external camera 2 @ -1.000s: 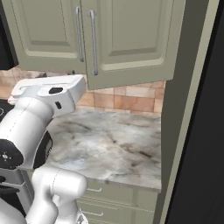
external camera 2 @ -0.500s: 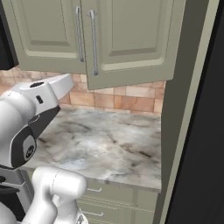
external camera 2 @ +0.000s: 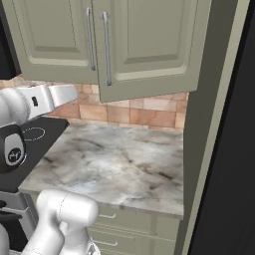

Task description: Move the bowls from the cabinet to the plates on the dining table.

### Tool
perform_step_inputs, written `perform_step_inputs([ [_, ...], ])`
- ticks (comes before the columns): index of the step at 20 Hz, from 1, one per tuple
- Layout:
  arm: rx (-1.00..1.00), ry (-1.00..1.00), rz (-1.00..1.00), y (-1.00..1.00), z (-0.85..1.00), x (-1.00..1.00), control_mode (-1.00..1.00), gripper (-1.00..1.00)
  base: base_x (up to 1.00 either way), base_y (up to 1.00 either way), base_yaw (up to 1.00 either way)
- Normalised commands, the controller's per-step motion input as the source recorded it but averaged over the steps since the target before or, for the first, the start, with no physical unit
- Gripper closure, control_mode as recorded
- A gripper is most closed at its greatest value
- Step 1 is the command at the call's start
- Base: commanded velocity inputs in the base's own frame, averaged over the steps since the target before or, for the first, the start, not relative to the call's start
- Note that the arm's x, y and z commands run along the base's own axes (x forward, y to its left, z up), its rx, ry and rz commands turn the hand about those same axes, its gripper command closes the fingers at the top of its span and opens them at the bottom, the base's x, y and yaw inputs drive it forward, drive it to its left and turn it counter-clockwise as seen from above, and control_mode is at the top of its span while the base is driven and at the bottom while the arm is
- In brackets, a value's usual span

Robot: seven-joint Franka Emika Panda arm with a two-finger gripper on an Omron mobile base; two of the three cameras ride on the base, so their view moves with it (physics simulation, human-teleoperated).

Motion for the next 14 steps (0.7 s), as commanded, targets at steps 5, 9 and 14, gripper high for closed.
perform_step_inputs([
  [5,0.02,0.28,-0.1,0.06,-0.01,0.29,-1.0,-1.0,0.0,0.0,0.0],
  [9,0.0,0.25,-0.02,0.0,0.0,0.33,-1.0,-1.0,0.0,0.0,0.0],
  [14,-0.01,0.17,0.0,0.02,0.0,0.3,-1.0,-1.0,0.0,0.0,0.0],
])
